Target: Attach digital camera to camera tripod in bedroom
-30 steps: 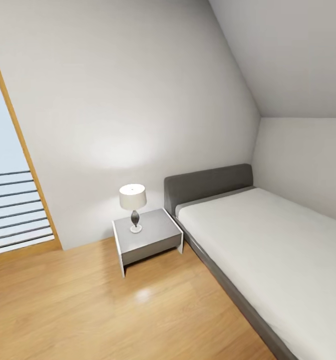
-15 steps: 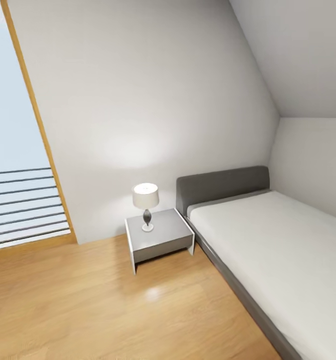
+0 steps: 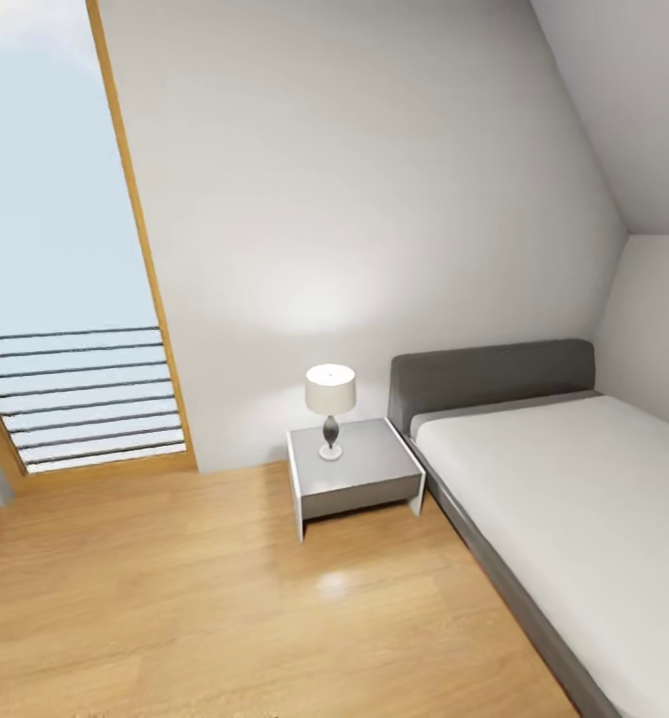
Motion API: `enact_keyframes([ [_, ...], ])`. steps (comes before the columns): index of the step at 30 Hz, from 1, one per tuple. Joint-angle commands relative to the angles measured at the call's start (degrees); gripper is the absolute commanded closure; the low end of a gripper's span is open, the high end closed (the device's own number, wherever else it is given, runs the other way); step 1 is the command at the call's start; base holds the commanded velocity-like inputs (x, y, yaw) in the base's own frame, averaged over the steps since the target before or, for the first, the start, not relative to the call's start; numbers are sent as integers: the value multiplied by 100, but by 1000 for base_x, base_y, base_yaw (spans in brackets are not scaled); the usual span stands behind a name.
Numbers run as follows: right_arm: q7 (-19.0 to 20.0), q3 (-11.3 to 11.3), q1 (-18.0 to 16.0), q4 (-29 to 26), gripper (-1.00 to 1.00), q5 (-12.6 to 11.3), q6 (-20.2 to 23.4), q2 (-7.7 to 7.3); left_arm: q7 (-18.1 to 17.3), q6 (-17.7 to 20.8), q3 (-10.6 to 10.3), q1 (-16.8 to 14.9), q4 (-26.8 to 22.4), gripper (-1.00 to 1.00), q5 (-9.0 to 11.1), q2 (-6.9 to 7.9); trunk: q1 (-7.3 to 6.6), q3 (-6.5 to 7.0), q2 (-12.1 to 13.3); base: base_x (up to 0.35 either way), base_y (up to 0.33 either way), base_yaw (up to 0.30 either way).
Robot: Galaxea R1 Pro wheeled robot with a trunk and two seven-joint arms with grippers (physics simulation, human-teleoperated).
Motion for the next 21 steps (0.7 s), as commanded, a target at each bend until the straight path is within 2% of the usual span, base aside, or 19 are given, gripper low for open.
enact_keyframes([
  [1,-6,2,0,-1,-100,5,-11,-3,5,-12,-4,0,-7,-100,175,3,0,-3,-2,0,0,285],
  [5,-6,-3,-3,-33,-100,15,-2,-11,13,-24,-12,0,-12,-100,688,12,0,-3,-2,0,0,290],
  [9,-6,-5,-6,-191,-100,19,5,-5,19,-34,-19,0,-16,-100,995,15,0,-3,-2,0,0,296],
  [16,-2,14,-8,-387,-100,14,-3,-4,23,-40,-19,1,-19,-100,1213,26,0,-3,-2,0,0,299],
  [21,-5,15,-8,-420,-100,0,-31,-31,23,-41,-16,0,-19,-100,1261,47,0,-3,-2,0,0,300],
])
